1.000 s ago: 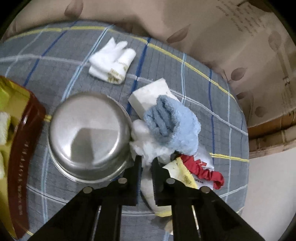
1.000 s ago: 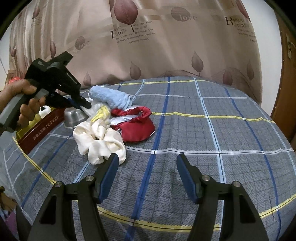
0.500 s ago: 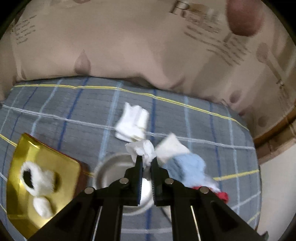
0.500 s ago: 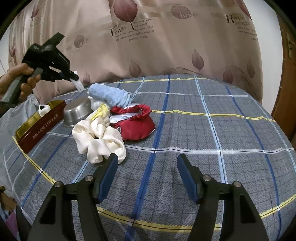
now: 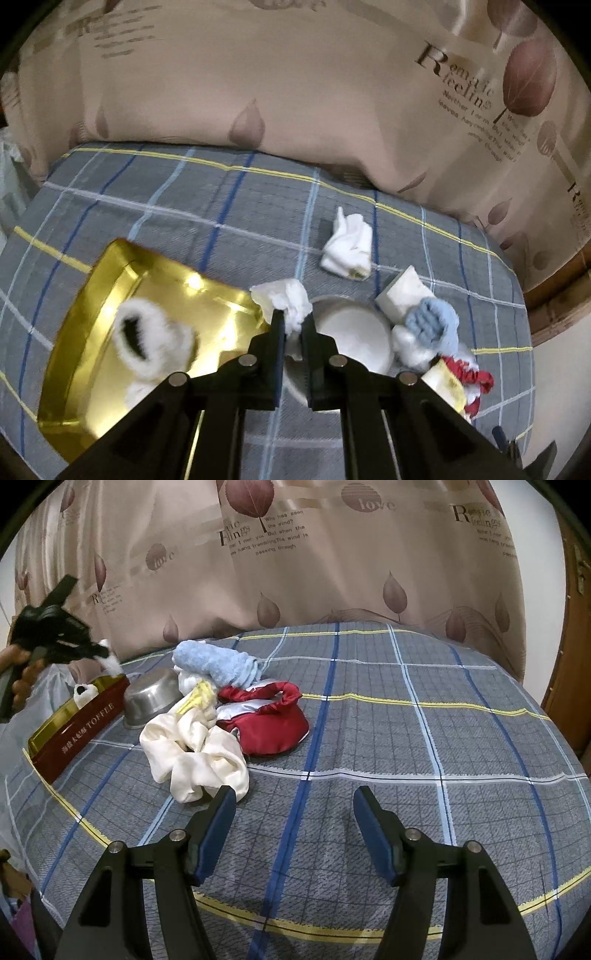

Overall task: Organize soft objects
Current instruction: 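Lift the white cloth with the left gripper and carry it into the tin, then open the left gripper over the tin while the right gripper grasps the white socks, then carry the white socks into the tin and open the right gripper, then move the left gripper from the tin toward the blue towel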

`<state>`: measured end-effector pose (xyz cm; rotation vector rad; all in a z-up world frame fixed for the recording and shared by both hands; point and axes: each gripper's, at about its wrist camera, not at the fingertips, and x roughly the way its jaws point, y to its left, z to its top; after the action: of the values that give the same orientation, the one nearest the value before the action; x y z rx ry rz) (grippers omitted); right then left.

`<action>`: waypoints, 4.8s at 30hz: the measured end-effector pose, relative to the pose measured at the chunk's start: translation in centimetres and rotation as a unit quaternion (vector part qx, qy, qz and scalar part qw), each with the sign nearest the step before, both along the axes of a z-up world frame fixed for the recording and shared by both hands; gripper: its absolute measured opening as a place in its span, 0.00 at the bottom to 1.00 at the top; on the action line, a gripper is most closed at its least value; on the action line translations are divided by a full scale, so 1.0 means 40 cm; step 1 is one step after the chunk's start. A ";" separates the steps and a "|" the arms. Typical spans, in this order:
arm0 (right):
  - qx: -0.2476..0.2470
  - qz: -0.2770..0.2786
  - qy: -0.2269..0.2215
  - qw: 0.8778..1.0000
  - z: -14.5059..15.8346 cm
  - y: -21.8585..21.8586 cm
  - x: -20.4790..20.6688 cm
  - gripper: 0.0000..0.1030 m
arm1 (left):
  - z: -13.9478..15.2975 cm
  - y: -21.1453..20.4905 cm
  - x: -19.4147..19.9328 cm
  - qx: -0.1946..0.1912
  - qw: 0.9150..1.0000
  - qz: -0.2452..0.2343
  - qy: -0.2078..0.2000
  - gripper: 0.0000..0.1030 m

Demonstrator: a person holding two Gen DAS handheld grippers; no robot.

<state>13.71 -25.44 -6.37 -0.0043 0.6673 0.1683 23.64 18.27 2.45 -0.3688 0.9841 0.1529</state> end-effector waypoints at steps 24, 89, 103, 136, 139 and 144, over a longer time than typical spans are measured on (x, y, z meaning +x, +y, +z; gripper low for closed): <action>-0.020 -0.011 0.021 1.000 -0.009 0.007 0.019 0.62 | -0.031 0.233 -0.270 -0.025 0.996 0.081 -0.006 0.08; 0.041 0.040 0.209 0.976 0.087 0.558 0.815 0.17 | -0.016 0.308 -0.331 -0.023 0.996 0.081 -0.030 0.45; 0.144 0.244 0.189 0.940 0.270 0.821 0.526 0.17 | 0.033 0.296 -0.530 -0.012 0.993 0.113 -0.023 0.45; -0.008 0.224 0.216 0.950 0.034 1.056 0.469 0.30 | 0.005 0.291 -0.597 0.031 0.993 0.114 0.005 0.45; 0.034 0.236 0.178 0.955 0.074 1.022 0.443 0.47 | 0.001 0.282 -0.594 0.042 0.993 0.111 0.012 0.45; 0.092 0.255 0.089 0.958 0.156 0.934 0.365 0.54 | -0.003 0.261 -0.592 0.060 0.992 0.105 0.019 0.45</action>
<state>28.29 11.93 -0.12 0.0171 0.8198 0.7348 -0.04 28.70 2.32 -0.3590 0.9666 0.4105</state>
